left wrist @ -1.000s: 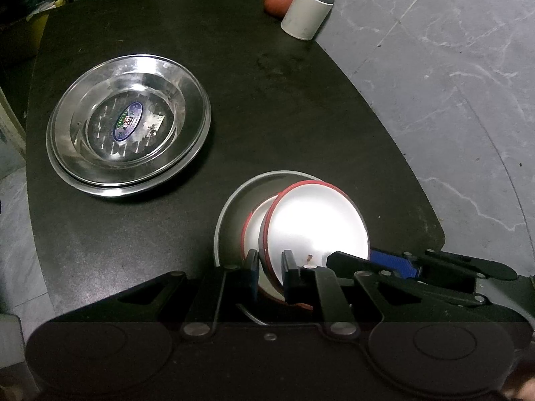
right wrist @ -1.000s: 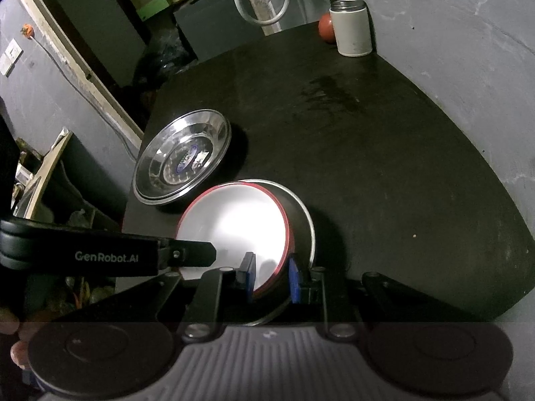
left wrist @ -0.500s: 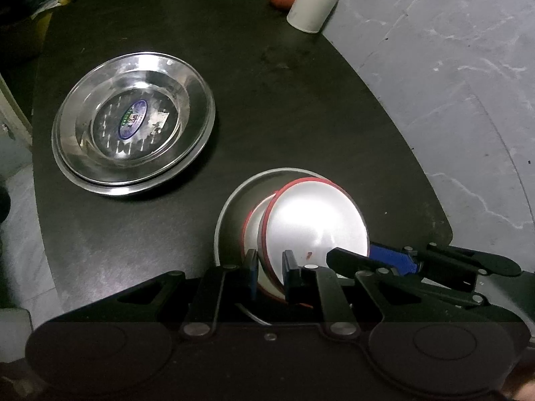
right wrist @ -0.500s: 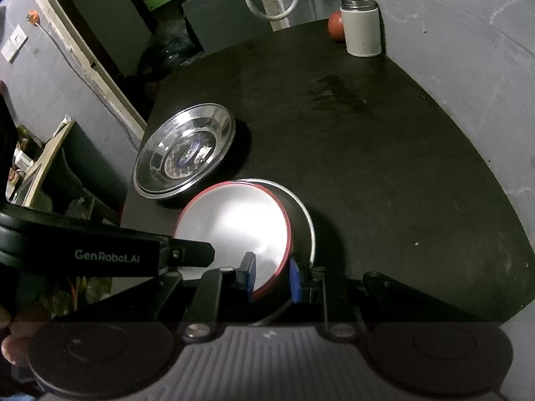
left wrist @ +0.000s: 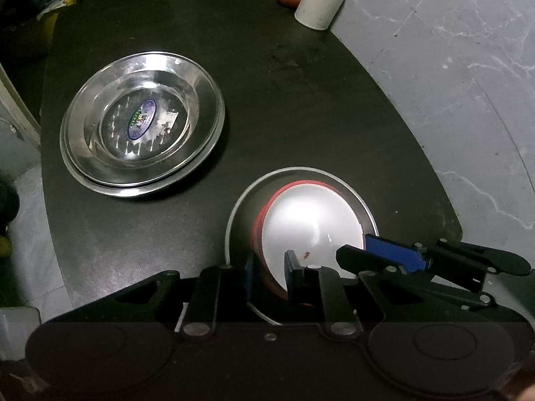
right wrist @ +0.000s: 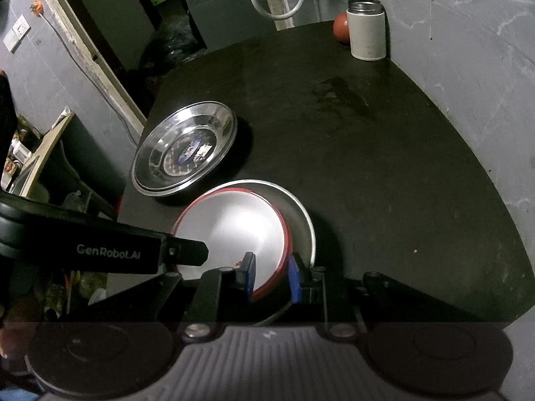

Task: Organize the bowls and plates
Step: 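Open the left gripper and withdraw it from the nested bowls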

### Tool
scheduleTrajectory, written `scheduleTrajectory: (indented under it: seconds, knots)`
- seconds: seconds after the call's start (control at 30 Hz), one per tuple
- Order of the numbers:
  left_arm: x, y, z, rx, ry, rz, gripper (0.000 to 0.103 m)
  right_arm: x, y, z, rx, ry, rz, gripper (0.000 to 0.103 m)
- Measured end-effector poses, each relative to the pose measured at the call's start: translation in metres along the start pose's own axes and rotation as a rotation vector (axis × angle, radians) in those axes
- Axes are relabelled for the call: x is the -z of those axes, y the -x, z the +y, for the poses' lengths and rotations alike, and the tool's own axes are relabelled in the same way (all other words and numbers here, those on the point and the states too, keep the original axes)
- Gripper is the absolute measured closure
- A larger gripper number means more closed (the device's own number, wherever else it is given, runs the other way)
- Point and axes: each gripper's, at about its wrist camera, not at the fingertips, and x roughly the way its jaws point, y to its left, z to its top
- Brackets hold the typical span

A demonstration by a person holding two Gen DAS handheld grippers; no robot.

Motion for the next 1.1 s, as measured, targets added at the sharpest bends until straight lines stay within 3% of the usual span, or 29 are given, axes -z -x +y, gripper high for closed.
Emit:
scheduleTrajectory:
  seconds: [0.33, 0.57, 0.6, 0.73, 0.8, 0.9, 1.0, 1.1]
  knots:
    - [0.002, -0.002, 0.006, 0.021, 0.026, 0.002, 0.081, 0.0, 0.0, -0.001, -0.007, -0.008, -0.003, 0.076]
    - [0.001, 0.009, 0.008, 0.033, 0.024, -0.035, 0.069, 0.0, 0.005, -0.002, -0.003, -0.019, -0.023, 0.074]
    - [0.001, 0.011, 0.008, 0.035, 0.021, -0.042, 0.065, 0.001, 0.006, -0.002, -0.002, -0.02, -0.028, 0.073]
    - [0.0, 0.019, 0.007, 0.004, -0.001, -0.08, 0.03, 0.001, 0.011, -0.003, -0.003, -0.024, -0.045, 0.063]
    - [0.0, 0.023, 0.008, -0.012, -0.009, -0.1, 0.028, 0.001, 0.012, -0.003, -0.004, -0.028, -0.05, 0.055]
    - [0.001, 0.028, 0.013, -0.016, -0.003, -0.126, 0.017, 0.001, 0.015, -0.004, -0.003, -0.036, -0.057, 0.046]
    - [0.002, 0.034, 0.02, -0.02, 0.003, -0.15, 0.014, 0.001, 0.017, -0.004, 0.004, -0.039, -0.067, 0.034]
    - [0.004, 0.041, 0.027, -0.026, 0.01, -0.185, 0.004, 0.001, 0.021, -0.005, 0.011, -0.045, -0.083, 0.023]
